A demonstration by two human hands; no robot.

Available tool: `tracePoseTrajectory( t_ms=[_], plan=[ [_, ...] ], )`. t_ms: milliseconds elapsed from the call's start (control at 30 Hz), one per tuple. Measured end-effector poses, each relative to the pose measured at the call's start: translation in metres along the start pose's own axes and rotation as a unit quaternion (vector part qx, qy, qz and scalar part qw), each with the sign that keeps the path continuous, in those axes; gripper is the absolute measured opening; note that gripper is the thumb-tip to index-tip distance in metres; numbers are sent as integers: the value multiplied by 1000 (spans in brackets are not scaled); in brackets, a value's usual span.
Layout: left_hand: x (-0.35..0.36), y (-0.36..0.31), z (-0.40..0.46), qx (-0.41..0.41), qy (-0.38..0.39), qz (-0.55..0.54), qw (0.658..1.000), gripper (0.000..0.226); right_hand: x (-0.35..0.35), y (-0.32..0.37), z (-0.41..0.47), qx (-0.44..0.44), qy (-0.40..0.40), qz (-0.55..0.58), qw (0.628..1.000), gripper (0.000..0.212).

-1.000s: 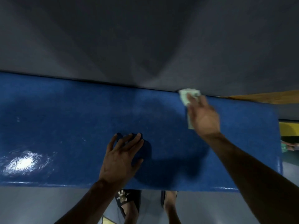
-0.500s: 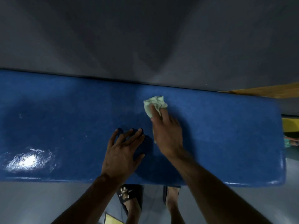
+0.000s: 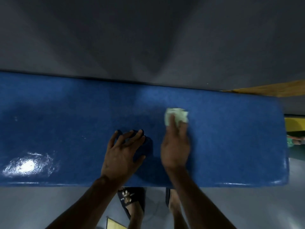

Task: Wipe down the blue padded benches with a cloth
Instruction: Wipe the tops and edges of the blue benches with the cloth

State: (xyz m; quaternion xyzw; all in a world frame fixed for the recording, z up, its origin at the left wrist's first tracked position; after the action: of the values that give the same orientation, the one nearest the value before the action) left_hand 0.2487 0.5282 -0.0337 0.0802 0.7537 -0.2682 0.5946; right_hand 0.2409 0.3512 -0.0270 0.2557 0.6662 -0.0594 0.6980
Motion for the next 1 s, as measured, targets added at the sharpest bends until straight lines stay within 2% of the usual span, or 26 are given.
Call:
tracePoseTrajectory(
  t_ms=[100,200,233,267,400,500,567,633,733,867,900,933,1000],
  plan=[
    [0,-2,0,1,0,4,1000,62,4,33,-12,-102,49,23,993,51],
    [0,-2,-1,2,5,17,1000,62,-7,15,-3,-249,81,-13,965,60],
    [1,-2,-1,2,8,16,1000,62,-12,-2,4,-268,84,-35,959,62],
    [1,-1,-1,2,10,15,1000,62,-18,-24,14,-253,83,-57,962,63],
    [1,-1,-2,-1,3,8,1000,60,-46,-106,37,-50,37,-78,995,49],
    [1,0,-4,-4,-7,-1,1000,63,-39,-101,24,40,-7,-33,999,48],
    [1,0,-4,0,-16,0,1000,62,-24,-69,8,57,-32,-18,998,55],
    [1,0,-3,4,-22,4,1000,62,-8,-28,-13,20,-28,-1,999,57],
    [0,-1,-4,9,-27,9,1000,67,5,18,-40,-120,9,10,993,45],
    [-2,-2,-5,12,-43,11,999,63,-8,5,-45,-321,39,-29,946,49],
    [-1,-2,-5,11,-45,12,999,63,-15,-14,-37,-331,42,-54,941,54],
    [0,-3,-5,11,-45,13,999,63,-23,-38,-27,-306,50,-76,948,59],
    [1,-2,-6,6,-48,12,999,64,-42,-93,-9,-193,49,-114,973,63]
  ],
)
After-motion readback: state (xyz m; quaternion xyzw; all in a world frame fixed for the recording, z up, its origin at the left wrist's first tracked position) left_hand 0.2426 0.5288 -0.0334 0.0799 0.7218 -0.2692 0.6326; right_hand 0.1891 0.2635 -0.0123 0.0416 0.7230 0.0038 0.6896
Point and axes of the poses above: each hand's wrist, its own z-axis towards the middle knuckle, its own x-axis out of the palm, y = z × x, the point moved 6 cm from there along z, towards the middle knuckle, and after that the axes turned 2 degrees about z, right-handed, at the moved point
